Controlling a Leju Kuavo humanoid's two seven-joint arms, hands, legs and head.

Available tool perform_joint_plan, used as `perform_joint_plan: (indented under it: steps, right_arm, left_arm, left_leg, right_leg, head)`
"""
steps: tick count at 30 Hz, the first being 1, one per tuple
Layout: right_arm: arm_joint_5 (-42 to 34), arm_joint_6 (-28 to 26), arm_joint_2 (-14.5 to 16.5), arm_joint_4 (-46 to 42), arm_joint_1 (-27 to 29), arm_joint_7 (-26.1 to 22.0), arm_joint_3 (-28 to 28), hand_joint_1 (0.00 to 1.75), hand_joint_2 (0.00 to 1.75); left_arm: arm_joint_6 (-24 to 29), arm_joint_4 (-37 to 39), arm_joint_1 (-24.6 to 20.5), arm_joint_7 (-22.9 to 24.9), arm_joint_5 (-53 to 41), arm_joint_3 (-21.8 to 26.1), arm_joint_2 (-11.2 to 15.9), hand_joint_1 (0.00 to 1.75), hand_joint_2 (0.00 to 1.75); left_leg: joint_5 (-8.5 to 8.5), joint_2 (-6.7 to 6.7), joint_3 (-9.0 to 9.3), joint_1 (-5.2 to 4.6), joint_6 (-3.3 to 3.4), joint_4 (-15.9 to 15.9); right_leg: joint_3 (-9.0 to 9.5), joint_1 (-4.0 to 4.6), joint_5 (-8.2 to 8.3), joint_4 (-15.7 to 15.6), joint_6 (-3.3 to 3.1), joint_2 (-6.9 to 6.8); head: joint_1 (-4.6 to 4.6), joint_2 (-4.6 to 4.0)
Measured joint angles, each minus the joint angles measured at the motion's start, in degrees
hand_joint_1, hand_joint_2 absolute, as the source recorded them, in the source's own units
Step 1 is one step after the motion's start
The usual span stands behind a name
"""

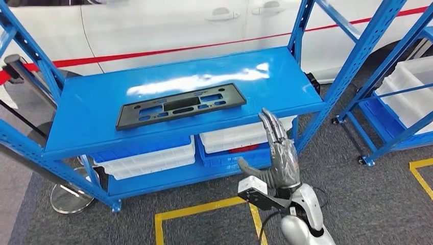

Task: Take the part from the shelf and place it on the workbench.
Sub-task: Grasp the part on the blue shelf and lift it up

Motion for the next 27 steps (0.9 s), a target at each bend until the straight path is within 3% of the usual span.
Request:
perform_joint_plan:
  steps: [2,3,4,6,8,9,13,15,17,18,19,20,22,23,24,27]
  right_arm:
    - [3.51,-1.45,0.12,1.55,-0.53,1.13,1.58,0.0,1.75]
    - [5.2,-2.14,0.23,2.43,-0.81,1.6,2.33,0.0,1.75]
    - [6.75,-2.82,0.44,3.32,-1.15,1.99,3.04,0.0,1.75]
    - [9.74,-4.3,1.0,5.26,-2.08,2.46,4.29,0.0,1.75]
    - [12.45,-5.86,1.74,7.72,-3.32,2.53,5.3,0.0,1.75]
    - [13.66,-6.6,2.16,9.13,-4.0,2.27,5.69,0.0,1.75]
    - [16.94,-9.19,4.03,14.8,-6.59,-0.61,6.14,0.0,1.75]
    - [18.04,-10.4,4.89,17.8,-7.99,-2.46,6.14,0.0,1.75]
    - [18.98,-11.48,5.68,21.16,-9.19,-4.45,6.14,0.0,1.75]
    - [19.36,-11.94,6.05,22.93,-9.7,-5.49,6.14,0.0,1.75]
    - [19.64,-12.39,6.44,24.7,-10.27,-6.56,6.14,0.0,1.75]
    - [19.85,-12.89,6.88,26.54,-10.98,-7.71,6.14,0.0,1.75]
    - [19.99,-13.8,7.71,29.75,-12.57,-9.76,6.14,0.0,1.75]
    - [20.0,-14.29,8.14,31.28,-13.35,-10.78,6.14,0.0,1.75]
    - [20.01,-14.73,8.55,32.74,-14.04,-11.75,6.14,0.0,1.75]
    - [20.48,-15.89,9.86,36.69,-15.2,-14.3,6.14,0.0,1.75]
  left_arm:
    - [-0.33,0.15,-0.03,-0.07,-0.18,0.2,-0.01,0.0,0.0]
    - [-0.51,0.23,-0.02,-0.1,-0.25,0.35,-0.01,0.0,0.0]
    - [-0.74,0.28,-0.02,-0.14,-0.31,0.56,-0.01,0.0,0.0]
    - [-1.1,0.34,-0.05,-0.21,-0.39,1.03,-0.01,0.0,0.0]
    - [-1.37,0.5,-0.13,-0.31,-0.39,1.51,-0.09,0.0,0.0]
    - [-1.54,0.6,-0.19,-0.39,-0.37,1.76,-0.15,0.0,0.0]
    - [-2.45,0.84,-0.18,-0.77,-0.15,2.69,-0.28,0.0,0.0]
    - [-2.92,0.86,-0.16,-0.95,-0.08,3.06,-0.33,0.0,0.0]
    - [-3.39,0.86,-0.18,-1.1,-0.02,3.49,-0.33,0.0,0.0]
    - [-3.61,0.86,-0.17,-1.16,-0.02,3.72,-0.33,0.0,0.0]
    - [-3.83,0.86,-0.15,-1.2,-0.02,3.92,-0.33,0.0,0.0]
    - [-4.05,0.89,-0.15,-1.22,-0.02,4.1,-0.33,0.0,0.0]
    - [-4.37,0.99,-0.16,-1.23,-0.02,4.3,-0.35,0.0,0.0]
    - [-4.52,1.08,-0.21,-1.24,-0.02,4.4,-0.36,0.0,0.0]
    - [-4.67,1.15,-0.25,-1.25,-0.02,4.51,-0.37,0.0,0.0]
    - [-4.26,1.26,-0.41,-1.08,0.24,5.16,-0.6,0.0,0.0]
  left_leg:
    - [-3.27,0.24,-3.68,0.28,-0.54,7.87]
    - [-3.71,0.32,-4.83,0.41,-0.73,10.19]
    - [-2.93,0.39,-4.82,0.54,-0.85,10.08]
    - [1.03,0.53,-1.71,0.78,-0.88,3.55]
    - [3.67,0.64,1.87,0.78,-0.53,-3.82]
    - [3.99,0.64,2.7,0.72,-0.19,-5.69]
    - [3.88,0.46,3.07,0.6,1.48,-6.8]
    - [3.95,0.48,3.35,0.72,2.07,-7.17]
    - [3.83,0.48,3.38,0.6,2.37,-7.16]
    - [3.76,0.43,3.43,0.5,2.47,-7.14]
    - [3.68,0.38,3.54,0.39,2.54,-7.11]
    - [3.58,0.31,3.73,0.27,2.56,-7.09]
    - [3.32,0.22,4.21,0.03,2.48,-7.08]
    - [3.18,0.19,4.32,-0.1,2.33,-7.03]
    - [3.1,0.2,4.34,-0.15,2.12,-7.01]
    - [2.92,0.35,4.31,-0.11,1.22,-7.11]
  right_leg:
    - [0.0,0.04,-0.06,0.03,-0.18,-0.26]
    - [0.03,0.05,-0.1,0.04,-0.19,-0.35]
    - [0.1,0.03,-0.16,0.06,-0.16,-0.39]
    - [0.42,0.0,-0.41,0.08,0.08,-0.38]
    - [0.6,0.19,-0.75,0.22,0.55,-0.32]
    - [0.56,0.32,-0.84,0.26,0.86,-0.31]
    - [0.36,0.18,-1.47,0.82,2.23,-0.35]
    - [-1.97,0.06,-4.05,5.63,2.68,-0.26]
    - [-6.29,0.08,-7.16,13.47,2.9,-0.19]
    - [-8.05,0.09,-7.63,16.24,2.91,-0.19]
    - [-8.81,0.11,-6.86,16.83,2.79,-0.18]
    - [-8.5,0.16,-5.01,15.22,2.55,-0.18]
    - [-5.33,0.47,-0.35,7.37,1.65,-0.15]
    - [-3.87,0.68,1.07,3.9,1.2,-0.17]
    - [-3.01,0.92,1.72,1.76,0.85,-0.17]
    - [-2.58,1.0,1.86,0.4,0.28,-0.08]
  head:
    - [-0.01,0.0]
    - [-0.01,0.0]
    - [-0.01,0.0]
    - [-0.01,0.0]
    - [-0.01,0.0]
    - [0.0,0.0]
    - [0.0,0.0]
    - [0.01,0.0]
    - [0.02,0.0]
    - [0.02,0.0]
    - [0.01,0.0]
    - [0.01,0.0]
    - [0.01,0.0]
    - [0.02,0.0]
    - [0.02,0.0]
    - [0.02,0.0]
